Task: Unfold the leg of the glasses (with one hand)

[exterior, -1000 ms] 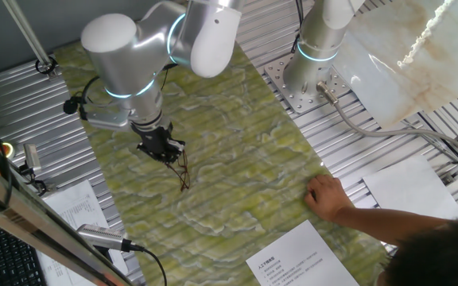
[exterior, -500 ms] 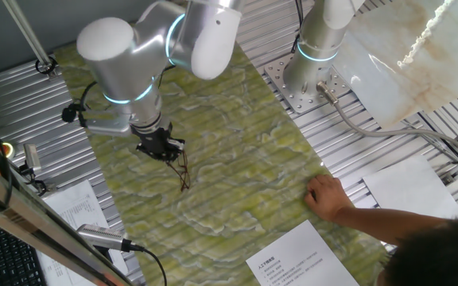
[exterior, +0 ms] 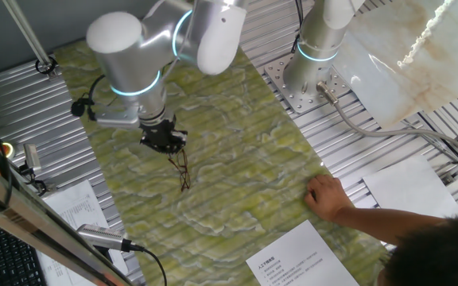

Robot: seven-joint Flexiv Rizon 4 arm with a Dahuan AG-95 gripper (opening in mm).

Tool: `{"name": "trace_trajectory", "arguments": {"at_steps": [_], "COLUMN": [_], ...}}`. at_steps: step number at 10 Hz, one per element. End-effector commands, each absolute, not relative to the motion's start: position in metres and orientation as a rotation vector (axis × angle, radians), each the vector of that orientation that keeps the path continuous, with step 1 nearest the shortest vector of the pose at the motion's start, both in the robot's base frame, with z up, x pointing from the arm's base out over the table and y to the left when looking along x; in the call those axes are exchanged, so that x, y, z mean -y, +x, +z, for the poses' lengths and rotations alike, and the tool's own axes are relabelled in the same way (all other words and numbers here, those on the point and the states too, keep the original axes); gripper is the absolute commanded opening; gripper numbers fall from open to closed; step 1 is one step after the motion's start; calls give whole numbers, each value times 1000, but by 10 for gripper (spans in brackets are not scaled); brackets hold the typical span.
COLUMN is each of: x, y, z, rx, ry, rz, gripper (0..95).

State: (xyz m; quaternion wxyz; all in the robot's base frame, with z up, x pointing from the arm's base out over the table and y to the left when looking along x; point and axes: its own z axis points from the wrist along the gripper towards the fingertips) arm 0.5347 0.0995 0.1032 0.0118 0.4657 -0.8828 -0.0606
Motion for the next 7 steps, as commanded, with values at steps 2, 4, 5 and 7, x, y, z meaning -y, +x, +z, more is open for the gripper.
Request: {"name": "trace_trajectory", "arguments": {"at_steps": [2, 4, 5, 7], "x": [-90, -84, -83, -80], "y": [522, 511, 509, 502], "z": [96, 91, 90, 86], "rx": [2769, 2786, 2794, 2810], "ry": [1462, 1470, 1476, 1471], "rz": [-189, -201, -211, -226], "gripper": [0, 0, 0, 190]}}
